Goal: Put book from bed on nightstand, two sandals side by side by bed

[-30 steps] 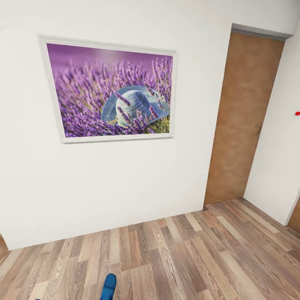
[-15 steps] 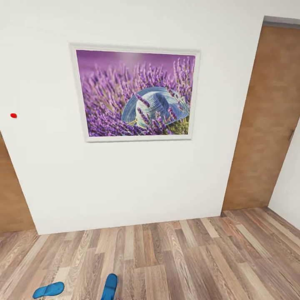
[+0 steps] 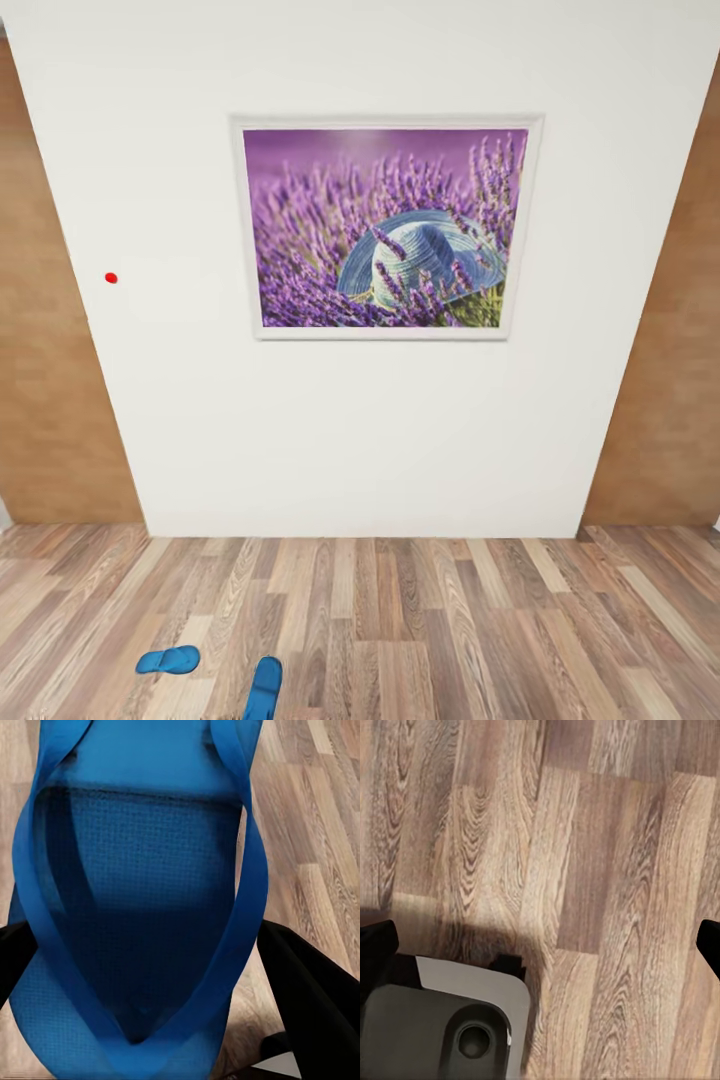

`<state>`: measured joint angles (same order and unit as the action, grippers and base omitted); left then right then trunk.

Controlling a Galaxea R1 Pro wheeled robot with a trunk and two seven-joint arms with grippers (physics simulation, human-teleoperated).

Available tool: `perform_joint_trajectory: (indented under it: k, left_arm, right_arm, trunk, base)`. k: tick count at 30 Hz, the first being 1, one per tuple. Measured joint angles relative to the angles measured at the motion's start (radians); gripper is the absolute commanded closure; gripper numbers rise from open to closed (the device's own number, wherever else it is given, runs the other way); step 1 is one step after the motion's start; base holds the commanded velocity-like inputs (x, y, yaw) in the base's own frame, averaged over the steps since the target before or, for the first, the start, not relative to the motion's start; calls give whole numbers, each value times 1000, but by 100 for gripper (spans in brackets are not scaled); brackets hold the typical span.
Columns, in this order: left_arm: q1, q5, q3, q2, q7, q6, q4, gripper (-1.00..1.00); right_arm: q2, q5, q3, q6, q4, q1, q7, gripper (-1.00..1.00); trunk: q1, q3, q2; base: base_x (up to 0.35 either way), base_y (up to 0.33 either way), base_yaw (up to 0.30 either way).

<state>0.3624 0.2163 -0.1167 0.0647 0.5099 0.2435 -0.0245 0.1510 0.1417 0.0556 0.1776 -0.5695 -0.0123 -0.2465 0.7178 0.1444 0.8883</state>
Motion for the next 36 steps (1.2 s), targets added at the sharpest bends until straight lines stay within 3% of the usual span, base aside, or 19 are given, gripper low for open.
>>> perform_joint_trajectory:
  k: [5,36]
  left_arm:
    - [0,0,0,1,0,0,0,100]
    - [0,-1,0,-7,3,0,-6,100]
  right_arm:
    - [0,-1,1,0,0,0,0,-100]
    - [6,6,1,-27,5,0,-9,-100]
  trunk:
    - [-19,-14,-35]
    - [-19,-14,-35]
  base:
    - [0,0,204]
    - [0,0,5]
